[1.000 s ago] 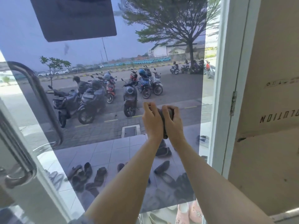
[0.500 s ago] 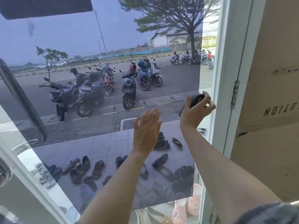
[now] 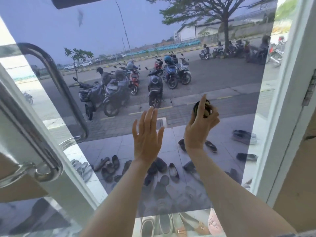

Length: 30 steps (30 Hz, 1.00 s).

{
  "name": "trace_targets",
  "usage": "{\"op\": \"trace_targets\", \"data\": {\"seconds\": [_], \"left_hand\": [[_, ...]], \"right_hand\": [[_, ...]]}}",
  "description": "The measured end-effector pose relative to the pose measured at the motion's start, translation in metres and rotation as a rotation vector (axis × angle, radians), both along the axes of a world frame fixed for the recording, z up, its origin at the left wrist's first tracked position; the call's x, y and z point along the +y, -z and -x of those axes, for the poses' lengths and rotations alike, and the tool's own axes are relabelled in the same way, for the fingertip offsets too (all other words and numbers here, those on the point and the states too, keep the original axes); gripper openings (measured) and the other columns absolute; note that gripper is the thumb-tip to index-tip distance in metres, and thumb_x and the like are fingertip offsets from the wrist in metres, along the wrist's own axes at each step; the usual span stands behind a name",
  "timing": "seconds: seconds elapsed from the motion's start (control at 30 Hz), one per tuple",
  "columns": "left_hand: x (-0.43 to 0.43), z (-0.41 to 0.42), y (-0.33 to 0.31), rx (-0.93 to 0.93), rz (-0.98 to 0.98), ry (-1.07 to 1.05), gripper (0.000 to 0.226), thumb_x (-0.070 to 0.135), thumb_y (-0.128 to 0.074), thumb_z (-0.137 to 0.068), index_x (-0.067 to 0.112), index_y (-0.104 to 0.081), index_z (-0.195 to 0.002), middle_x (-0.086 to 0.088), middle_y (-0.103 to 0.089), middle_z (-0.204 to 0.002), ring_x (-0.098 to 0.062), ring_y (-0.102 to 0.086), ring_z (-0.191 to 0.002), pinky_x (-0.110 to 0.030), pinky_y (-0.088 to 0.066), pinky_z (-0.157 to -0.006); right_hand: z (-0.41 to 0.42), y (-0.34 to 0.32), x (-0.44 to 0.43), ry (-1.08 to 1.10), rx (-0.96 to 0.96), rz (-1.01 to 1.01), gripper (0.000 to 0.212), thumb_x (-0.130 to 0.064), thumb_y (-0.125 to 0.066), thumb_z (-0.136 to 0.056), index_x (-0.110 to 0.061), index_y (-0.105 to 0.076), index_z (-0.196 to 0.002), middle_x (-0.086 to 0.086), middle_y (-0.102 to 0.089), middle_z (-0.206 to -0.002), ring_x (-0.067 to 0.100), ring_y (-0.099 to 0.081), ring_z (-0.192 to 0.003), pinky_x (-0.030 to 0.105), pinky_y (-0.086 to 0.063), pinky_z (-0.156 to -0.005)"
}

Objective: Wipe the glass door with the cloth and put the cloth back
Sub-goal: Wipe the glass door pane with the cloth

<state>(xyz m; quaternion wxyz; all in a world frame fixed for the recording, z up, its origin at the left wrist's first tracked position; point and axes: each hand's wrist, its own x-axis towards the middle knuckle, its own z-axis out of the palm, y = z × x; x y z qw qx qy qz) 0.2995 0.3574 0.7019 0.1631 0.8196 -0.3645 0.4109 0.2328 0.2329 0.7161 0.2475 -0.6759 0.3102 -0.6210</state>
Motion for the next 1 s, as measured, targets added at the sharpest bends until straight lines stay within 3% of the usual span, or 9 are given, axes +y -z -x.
{"op": "trace_targets", "data": {"seconds": [0.13, 0.2, 0.4, 0.5, 0.6, 0.67, 0.73, 0.83, 1.0], "left_hand": [[0.047, -0.026, 0.005, 0.032, -0.004, -0.041, 0.058, 0.046, -0.011, -0.097, 0.013, -0.020, -0.145, -0.002, -0.016, -0.151, -0.023, -0.018, -0.139, -0.046, -0.012, -0.112], [0.067, -0.044, 0.007, 0.032, 0.009, -0.053, 0.058, 0.046, -0.016, -0.097, 0.015, -0.017, -0.145, -0.003, -0.013, -0.152, -0.026, -0.014, -0.140, -0.048, -0.009, -0.112], [0.114, -0.093, 0.012, -0.093, -0.102, -0.172, 0.091, 0.050, -0.052, -0.084, 0.024, 0.006, -0.149, -0.004, -0.003, -0.154, -0.033, -0.010, -0.139, -0.058, -0.022, -0.109], [0.115, -0.096, 0.014, -0.165, -0.129, -0.235, 0.089, 0.056, -0.051, -0.084, 0.023, -0.001, -0.150, -0.004, 0.004, -0.155, -0.032, -0.007, -0.139, -0.053, -0.010, -0.109], [0.113, -0.095, 0.016, -0.193, -0.134, -0.266, 0.089, 0.056, -0.052, -0.083, 0.023, -0.003, -0.150, -0.004, -0.003, -0.154, -0.032, -0.007, -0.139, -0.051, 0.002, -0.107], [0.114, -0.096, 0.015, -0.191, -0.123, -0.224, 0.090, 0.053, -0.057, -0.081, 0.024, -0.007, -0.149, -0.003, -0.006, -0.154, -0.031, -0.010, -0.138, -0.052, -0.006, -0.107], [0.117, -0.096, 0.011, -0.165, -0.065, -0.147, 0.089, 0.050, -0.062, -0.080, 0.023, -0.010, -0.148, -0.003, -0.010, -0.152, -0.028, -0.015, -0.136, -0.050, -0.015, -0.105], [0.136, -0.099, 0.010, -0.103, 0.032, -0.078, 0.088, 0.046, -0.060, -0.082, 0.021, -0.004, -0.146, -0.003, -0.012, -0.150, -0.025, -0.019, -0.135, -0.050, -0.025, -0.108], [0.179, -0.118, 0.007, 0.010, 0.074, -0.147, 0.095, 0.049, -0.052, -0.082, 0.022, 0.012, -0.147, -0.005, -0.005, -0.152, -0.030, -0.014, -0.138, -0.054, -0.034, -0.105]], "right_hand": [[-0.026, 0.005, 0.052, -0.052, 0.016, 0.079, 0.046, -0.010, -0.056, -0.086, -0.012, -0.040, -0.129, 0.022, -0.046, -0.123, 0.034, -0.042, -0.104, 0.040, -0.047, -0.085], [-0.038, 0.003, 0.072, -0.076, 0.004, 0.045, 0.050, 0.001, -0.067, -0.078, -0.006, -0.045, -0.122, 0.025, -0.051, -0.117, 0.037, -0.046, -0.102, 0.031, -0.039, -0.085], [-0.067, 0.005, 0.116, -0.136, 0.097, 0.177, 0.051, 0.003, -0.067, -0.077, -0.013, -0.039, -0.116, 0.027, -0.050, -0.111, 0.038, -0.046, -0.097, 0.042, -0.048, -0.079], [-0.062, 0.011, 0.123, -0.227, 0.076, 0.308, 0.039, -0.006, -0.059, -0.087, -0.012, -0.040, -0.121, 0.024, -0.050, -0.111, 0.029, -0.043, -0.098, 0.027, -0.043, -0.084], [-0.049, 0.008, 0.099, -0.027, -0.180, 0.055, 0.036, -0.011, -0.054, -0.091, 0.002, -0.044, -0.123, 0.025, -0.050, -0.118, 0.028, -0.042, -0.108, 0.019, -0.032, -0.091], [-0.045, 0.000, 0.085, 0.064, -0.298, -0.216, 0.038, -0.012, -0.056, -0.091, 0.006, -0.043, -0.122, 0.026, -0.047, -0.125, 0.036, -0.044, -0.113, 0.033, -0.042, -0.093], [-0.053, -0.005, 0.087, 0.107, -0.253, -0.297, 0.037, -0.016, -0.056, -0.091, 0.005, -0.045, -0.119, 0.026, -0.047, -0.125, 0.040, -0.045, -0.111, 0.041, -0.044, -0.090], [-0.075, -0.001, 0.120, 0.117, -0.170, -0.152, 0.034, -0.017, -0.055, -0.091, 0.005, -0.050, -0.117, 0.028, -0.050, -0.119, 0.042, -0.048, -0.103, 0.028, -0.033, -0.083], [-0.109, 0.008, 0.174, 0.077, -0.100, -0.013, 0.030, -0.016, -0.055, -0.090, 0.001, -0.052, -0.115, 0.028, -0.053, -0.110, 0.042, -0.051, -0.094, 0.029, -0.032, -0.080]]}}
